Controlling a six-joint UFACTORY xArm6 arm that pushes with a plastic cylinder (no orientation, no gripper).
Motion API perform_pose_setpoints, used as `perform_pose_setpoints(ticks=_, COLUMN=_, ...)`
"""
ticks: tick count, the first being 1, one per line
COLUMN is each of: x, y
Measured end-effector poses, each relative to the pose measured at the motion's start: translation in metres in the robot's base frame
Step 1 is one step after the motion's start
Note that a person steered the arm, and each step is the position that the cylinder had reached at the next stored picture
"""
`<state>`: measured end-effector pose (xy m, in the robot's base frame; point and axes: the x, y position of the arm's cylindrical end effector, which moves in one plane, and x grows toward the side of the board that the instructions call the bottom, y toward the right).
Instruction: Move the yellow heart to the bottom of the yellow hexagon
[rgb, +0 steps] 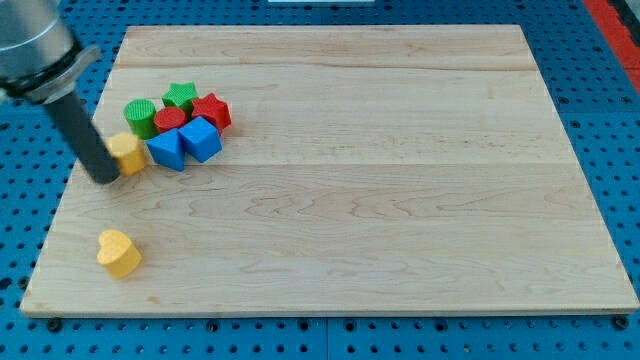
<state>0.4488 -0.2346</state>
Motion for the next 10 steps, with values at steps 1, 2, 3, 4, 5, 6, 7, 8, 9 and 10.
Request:
perform_pose_setpoints(ticks=1, x=-0.029, y=0.003)
perform_pose_setpoints(ticks=2, x=0.021, y=0.001)
perform_pose_setpoints(ticks=3, x=0.025, y=-0.041)
perform_pose_setpoints(ticks=4, x=0.105, y=-0.049)
perform_pose_setpoints(ticks=5, x=0.170, y=0.003)
perform_pose_setpoints(ticks=6, x=0.130, y=0.055)
perform_pose_setpoints(ticks=7, x=0.078, y=0.048)
perform_pose_setpoints(ticks=8, x=0.134, y=0.063)
perform_pose_setpoints(ticks=9, x=0.136, y=0.025)
perform_pose_setpoints(ticks=10, x=0.085, y=0.016)
